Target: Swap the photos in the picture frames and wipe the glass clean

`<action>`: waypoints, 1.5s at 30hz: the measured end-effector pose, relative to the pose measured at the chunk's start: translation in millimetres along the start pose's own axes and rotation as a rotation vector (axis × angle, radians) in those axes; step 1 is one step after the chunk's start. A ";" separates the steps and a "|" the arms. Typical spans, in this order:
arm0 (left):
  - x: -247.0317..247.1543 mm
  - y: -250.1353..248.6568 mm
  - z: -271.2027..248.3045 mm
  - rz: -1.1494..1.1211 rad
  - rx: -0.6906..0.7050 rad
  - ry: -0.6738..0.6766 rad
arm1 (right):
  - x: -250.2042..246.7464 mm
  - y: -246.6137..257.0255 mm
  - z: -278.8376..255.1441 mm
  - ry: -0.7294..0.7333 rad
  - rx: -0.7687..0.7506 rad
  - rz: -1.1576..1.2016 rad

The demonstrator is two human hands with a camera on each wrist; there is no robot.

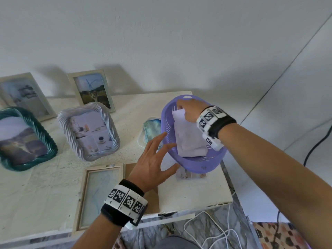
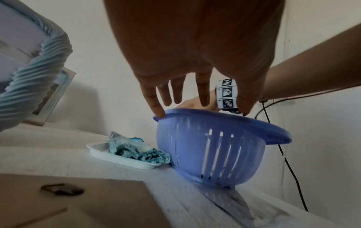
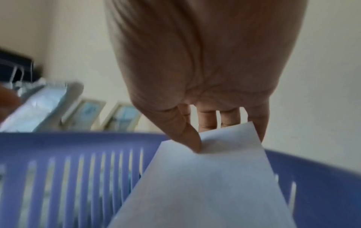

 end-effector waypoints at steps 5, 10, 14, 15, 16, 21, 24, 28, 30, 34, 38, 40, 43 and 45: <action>-52.2 4.1 -2.5 -0.152 -0.019 -0.196 | -75.5 -5.0 -56.3 -0.342 -0.002 0.207; -105.2 14.5 -13.1 -0.312 -0.096 -0.313 | -107.3 54.5 -115.4 -0.517 -0.196 0.445; -132.3 30.3 -36.1 -0.388 -0.185 -0.294 | -84.7 116.6 -132.9 -0.451 -0.347 0.613; -137.1 35.7 -44.6 -0.384 -0.195 -0.283 | -79.2 127.0 -134.0 -0.467 -0.360 0.655; -140.5 43.1 -54.0 -0.391 -0.211 -0.269 | -73.7 134.3 -134.2 -0.504 -0.355 0.695; -145.8 97.1 -108.8 -0.652 -0.373 -0.299 | -10.7 157.4 -127.6 -0.455 -0.178 1.067; -140.2 123.7 -136.6 -0.720 -0.485 -0.302 | 32.3 187.8 -131.7 -0.342 -0.186 1.185; -125.6 145.7 -164.4 -0.563 -0.550 -0.195 | 75.6 207.3 -134.4 -0.271 -0.160 1.208; -123.6 156.3 -178.8 -0.381 -0.536 -0.173 | 93.2 211.6 -135.5 -0.220 -0.138 1.219; -114.2 174.2 -205.4 -0.159 -0.468 -0.148 | 123.2 218.8 -138.8 -0.130 -0.106 1.123; -95.2 181.6 -219.6 -0.095 -0.424 -0.056 | 146.8 223.8 -137.5 -0.135 -0.084 0.985; -89.4 180.4 -223.0 -0.039 -0.377 -0.029 | 151.8 223.7 -136.1 -0.165 -0.065 0.882; -84.4 180.5 -226.5 0.018 -0.343 -0.010 | 146.9 229.5 -134.9 -0.188 -0.057 0.715; -83.3 180.4 -227.2 0.046 -0.342 -0.004 | 142.8 236.5 -133.7 -0.179 -0.060 0.584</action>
Point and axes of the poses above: each hand's wrist, its own z-axis towards the middle knuckle, its own x-axis out of the palm, y = z × x, the point moved 9 cm from there along z, towards the middle knuckle, and after that the axes turned 3 degrees about y, right-handed, at the moved point
